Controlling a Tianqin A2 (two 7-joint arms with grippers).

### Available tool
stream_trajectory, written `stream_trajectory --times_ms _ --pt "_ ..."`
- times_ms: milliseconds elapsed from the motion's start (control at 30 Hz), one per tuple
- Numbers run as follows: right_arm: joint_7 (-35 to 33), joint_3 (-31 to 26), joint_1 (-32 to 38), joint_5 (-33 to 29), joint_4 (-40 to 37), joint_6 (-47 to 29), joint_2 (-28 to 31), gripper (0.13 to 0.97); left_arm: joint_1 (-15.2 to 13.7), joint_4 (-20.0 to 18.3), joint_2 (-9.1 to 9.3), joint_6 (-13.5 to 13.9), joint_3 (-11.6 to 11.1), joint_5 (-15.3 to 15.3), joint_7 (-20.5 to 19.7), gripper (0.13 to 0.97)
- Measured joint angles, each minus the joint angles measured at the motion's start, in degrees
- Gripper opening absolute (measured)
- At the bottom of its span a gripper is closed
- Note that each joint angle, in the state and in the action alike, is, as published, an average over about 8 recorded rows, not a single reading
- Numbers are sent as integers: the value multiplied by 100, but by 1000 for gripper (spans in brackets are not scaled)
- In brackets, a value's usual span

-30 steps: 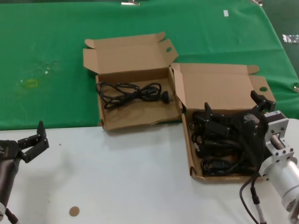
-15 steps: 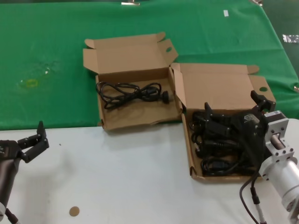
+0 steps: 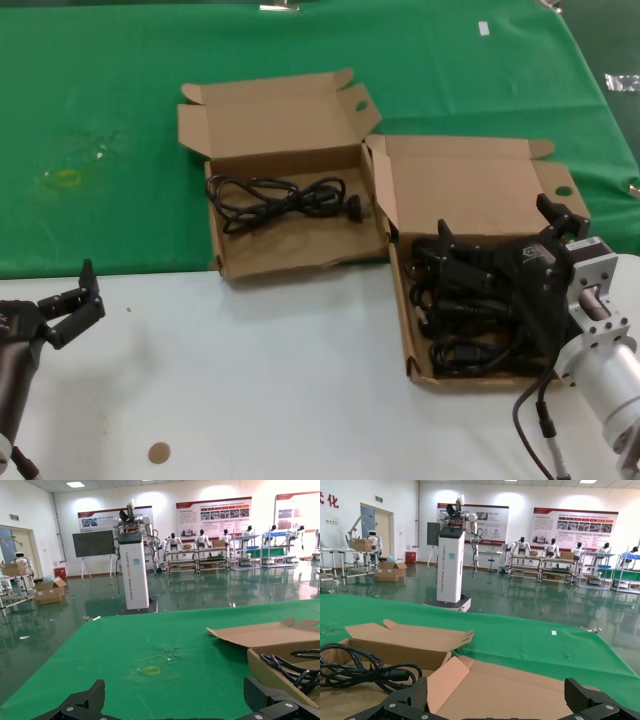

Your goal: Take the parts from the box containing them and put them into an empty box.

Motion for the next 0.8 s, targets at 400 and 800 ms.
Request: stream_trajectory --times_ms 400,800 --pt "0 0 0 0 0 0 0 966 0 0 0 0 0 0 0 966" --pt "0 0 0 0 0 0 0 966 0 0 0 0 0 0 0 966"
